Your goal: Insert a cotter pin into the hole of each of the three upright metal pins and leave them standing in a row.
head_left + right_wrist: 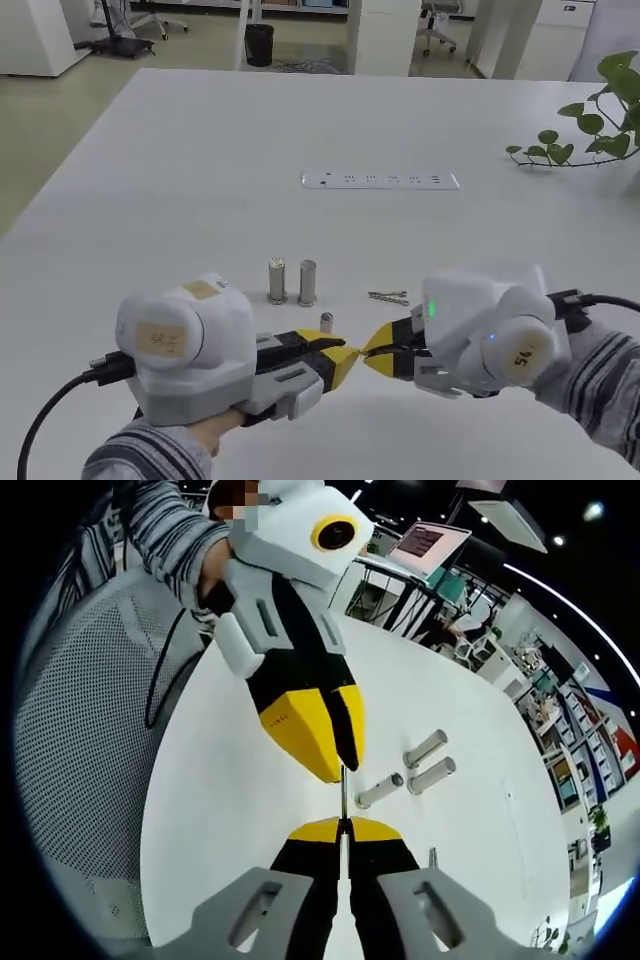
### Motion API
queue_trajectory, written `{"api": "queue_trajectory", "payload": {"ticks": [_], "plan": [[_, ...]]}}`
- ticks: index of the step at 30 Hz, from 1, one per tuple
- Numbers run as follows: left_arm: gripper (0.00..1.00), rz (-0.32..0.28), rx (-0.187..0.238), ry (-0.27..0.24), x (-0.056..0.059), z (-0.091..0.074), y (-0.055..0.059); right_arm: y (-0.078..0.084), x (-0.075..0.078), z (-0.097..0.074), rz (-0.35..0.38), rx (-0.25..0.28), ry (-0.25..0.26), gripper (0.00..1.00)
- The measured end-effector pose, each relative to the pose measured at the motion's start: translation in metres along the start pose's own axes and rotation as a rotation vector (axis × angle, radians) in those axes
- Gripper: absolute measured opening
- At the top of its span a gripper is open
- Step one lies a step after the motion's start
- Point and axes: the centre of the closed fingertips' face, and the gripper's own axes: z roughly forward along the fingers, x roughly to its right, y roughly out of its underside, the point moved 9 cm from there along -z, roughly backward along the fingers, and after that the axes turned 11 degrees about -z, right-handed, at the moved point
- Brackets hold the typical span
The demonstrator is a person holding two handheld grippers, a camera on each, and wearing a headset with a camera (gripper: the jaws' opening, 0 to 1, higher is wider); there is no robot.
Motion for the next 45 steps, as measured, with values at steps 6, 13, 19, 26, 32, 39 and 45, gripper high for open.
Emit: {"api": "queue_trajectory", "payload": {"ticks": [6,13,19,26,32,39,45], "plan": [[0.15,0.087,-0.018,-0.103,-0.017,0.001,0.004,0.009,0.006,0.006,0.014,-0.029,0.004,0.0],[0.15,0.108,-0.007,-0.174,-0.03,0.011,0.008,0.017,0.019,0.016,0.018,-0.059,0.008,0.0],[0.15,0.105,-0.01,-0.231,-0.038,0.022,0.007,0.023,0.032,0.025,0.01,-0.067,0.013,0.0],[0.14,0.101,-0.018,-0.256,-0.039,0.035,0.011,0.028,0.043,0.035,-0.047,-0.083,0.001,0.0],[0.13,0.061,-0.017,-0.29,-0.043,0.045,0.013,0.032,0.044,0.045,-0.108,-0.096,-0.027,0.0],[0.11,0.05,-0.019,-0.284,-0.043,0.048,0.014,0.03,0.045,0.048,-0.118,-0.081,-0.037,0.0],[0.09,0.042,-0.012,-0.273,-0.044,0.048,0.014,0.028,0.043,0.049,-0.133,-0.076,-0.051,0.0]]}}
